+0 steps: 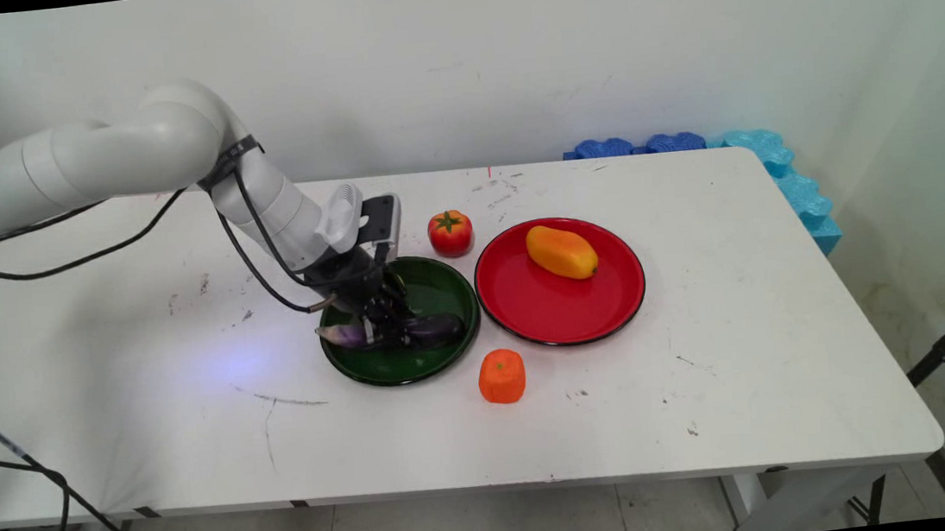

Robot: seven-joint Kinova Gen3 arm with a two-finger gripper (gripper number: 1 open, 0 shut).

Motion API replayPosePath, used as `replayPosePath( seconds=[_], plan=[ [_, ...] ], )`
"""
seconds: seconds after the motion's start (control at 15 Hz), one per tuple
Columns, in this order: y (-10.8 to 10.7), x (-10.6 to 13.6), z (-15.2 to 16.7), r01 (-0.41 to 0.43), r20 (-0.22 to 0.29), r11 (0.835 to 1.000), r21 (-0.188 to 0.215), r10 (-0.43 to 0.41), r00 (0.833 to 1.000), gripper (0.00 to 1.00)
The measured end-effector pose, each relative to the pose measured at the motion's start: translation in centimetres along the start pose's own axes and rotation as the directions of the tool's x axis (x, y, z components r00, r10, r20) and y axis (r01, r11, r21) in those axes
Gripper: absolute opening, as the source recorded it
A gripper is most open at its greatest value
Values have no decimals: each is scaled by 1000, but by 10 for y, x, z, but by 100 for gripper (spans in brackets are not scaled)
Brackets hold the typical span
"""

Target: Place the picked object on the table

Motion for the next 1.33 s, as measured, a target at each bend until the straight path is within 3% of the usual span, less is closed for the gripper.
replayPosePath(
  seconds=[0.33, 0.53, 0.87, 1.07, 1.33],
  plan=[
    [0, 15, -26, -27, -13, 999, 20, 27, 1000, 0],
    [3, 39, -61, -16, -42, 999, 41, 18, 999, 0],
    [25, 86, -101, 65, -89, 997, 28, -63, 994, 0],
    [42, 114, -110, 141, -111, 990, 10, -139, 984, 0],
    [66, 139, -96, 203, -121, 979, -6, -203, 972, 0]
  ],
)
